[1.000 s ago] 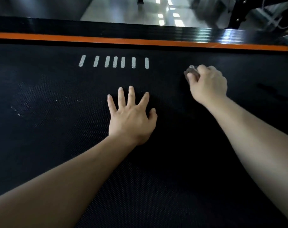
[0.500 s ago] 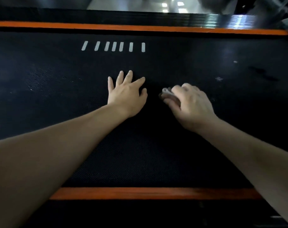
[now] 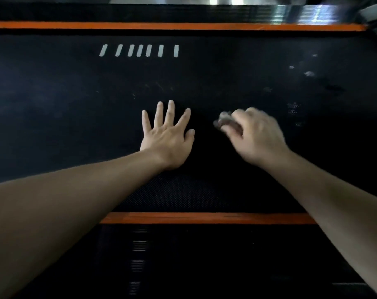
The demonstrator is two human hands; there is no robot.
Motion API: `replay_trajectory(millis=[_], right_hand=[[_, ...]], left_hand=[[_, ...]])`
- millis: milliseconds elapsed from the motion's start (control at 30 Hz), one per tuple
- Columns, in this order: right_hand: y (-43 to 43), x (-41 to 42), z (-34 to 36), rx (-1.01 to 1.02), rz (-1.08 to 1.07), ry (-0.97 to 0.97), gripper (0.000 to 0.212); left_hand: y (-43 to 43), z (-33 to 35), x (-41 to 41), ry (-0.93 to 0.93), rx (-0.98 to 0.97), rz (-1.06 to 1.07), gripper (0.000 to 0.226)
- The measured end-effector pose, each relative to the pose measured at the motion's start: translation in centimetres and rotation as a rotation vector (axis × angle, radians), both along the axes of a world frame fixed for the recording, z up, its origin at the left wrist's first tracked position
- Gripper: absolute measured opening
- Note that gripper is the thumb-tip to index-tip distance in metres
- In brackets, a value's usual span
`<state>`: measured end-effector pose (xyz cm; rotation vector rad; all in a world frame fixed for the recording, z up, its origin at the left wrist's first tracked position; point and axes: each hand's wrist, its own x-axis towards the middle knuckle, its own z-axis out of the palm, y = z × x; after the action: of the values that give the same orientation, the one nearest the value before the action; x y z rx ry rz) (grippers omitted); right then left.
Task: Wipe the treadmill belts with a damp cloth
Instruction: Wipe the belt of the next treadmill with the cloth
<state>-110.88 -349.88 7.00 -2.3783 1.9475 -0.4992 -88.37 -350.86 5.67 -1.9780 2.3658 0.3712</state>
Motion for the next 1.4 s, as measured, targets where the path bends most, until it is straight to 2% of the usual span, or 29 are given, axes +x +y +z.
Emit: replay_trajectory(millis=[67, 100, 167, 267, 333, 433, 467, 600, 667, 733, 867, 900, 1033, 1100, 1133, 1233, 1267, 1333, 1400], right_hand=[[-1.3, -1.3, 0.3, 0.016, -0.234, 0.009, 0.036], [-1.0, -1.0, 0.0, 0.004, -0.257, 0.013, 0.033], [1.2, 0.9, -0.2, -0.035, -0.099, 0.008, 0.028], [4.6, 1.9, 0.0, 0.091, 0.186, 0.01, 0.037], [2.9, -0.3, -0.2, 0.017, 0.132, 0.067, 0.039], [0.2, -3.2, -0.2, -0.01, -0.18, 0.047, 0.038], [0.3, -3.0, -0.5, -0.019, -0.214, 0.036, 0.037], [4.7, -0.8, -0.1, 0.024, -0.019, -0.006, 0.037], [5.5, -1.7, 0.0, 0.1, 0.047, 0.023, 0.039], [4.6, -3.4, 0.0, 0.081, 0.063, 0.058, 0.036], [0.2, -7.3, 0.2, -0.004, -0.305, 0.064, 0.038], [0.3, -6.9, 0.1, -0.012, -0.315, 0.058, 0.037], [4.0, -4.0, 0.3, 0.095, 0.085, -0.003, 0.029], [2.6, -5.9, 0.2, 0.07, 0.127, 0.001, 0.033], [0.7, -7.3, 0.0, 0.017, 0.058, 0.016, 0.037], [-4.0, -10.8, 0.9, 0.0, -0.337, 0.023, 0.042], [-4.2, -10.9, 0.6, -0.017, -0.346, 0.031, 0.04], [-2.4, -9.1, 0.3, -0.031, -0.118, 0.043, 0.035], [0.4, -7.1, 0.4, 0.084, 0.153, 0.004, 0.034]], left_hand=[[-0.1, -0.1, 0.1, 0.014, -0.005, -0.013, 0.063], [-0.1, -0.2, 0.2, 0.021, -0.009, -0.013, 0.064], [-0.1, -0.4, 0.2, 0.043, -0.02, -0.013, 0.064], [-0.1, -0.4, 0.2, 0.103, -0.037, 0.003, 0.063], [0.0, -0.2, -0.1, 0.145, -0.043, -0.009, 0.06], [0.1, 0.1, -0.9, 0.198, -0.034, -0.056, 0.059], [0.0, 0.1, -1.2, 0.205, -0.027, -0.079, 0.059], [-0.6, 0.2, -2.6, 0.186, -0.016, -0.128, 0.059], [-1.0, 0.5, -3.3, 0.178, 0.002, -0.134, 0.06], [-1.1, 0.8, -3.7, 0.195, 0.018, -0.128, 0.061], [-1.6, 1.0, -5.1, 0.212, -0.001, -0.17, 0.06], [-2.0, 0.9, -5.5, 0.217, -0.01, -0.166, 0.059], [-2.9, 0.3, -7.1, 0.195, -0.033, -0.132, 0.058], [-3.0, 0.2, -7.6, 0.165, -0.044, -0.118, 0.06], [-3.1, 0.3, -7.9, 0.155, -0.046, -0.11, 0.06], [-3.4, 0.6, -9.1, 0.144, -0.057, -0.081, 0.06], [-3.7, 0.6, -9.7, 0.145, -0.055, -0.064, 0.06], [-4.3, 0.6, -10.7, 0.158, -0.034, -0.02, 0.059], [-4.9, 0.4, -11.2, 0.163, -0.029, 0.012, 0.058]])
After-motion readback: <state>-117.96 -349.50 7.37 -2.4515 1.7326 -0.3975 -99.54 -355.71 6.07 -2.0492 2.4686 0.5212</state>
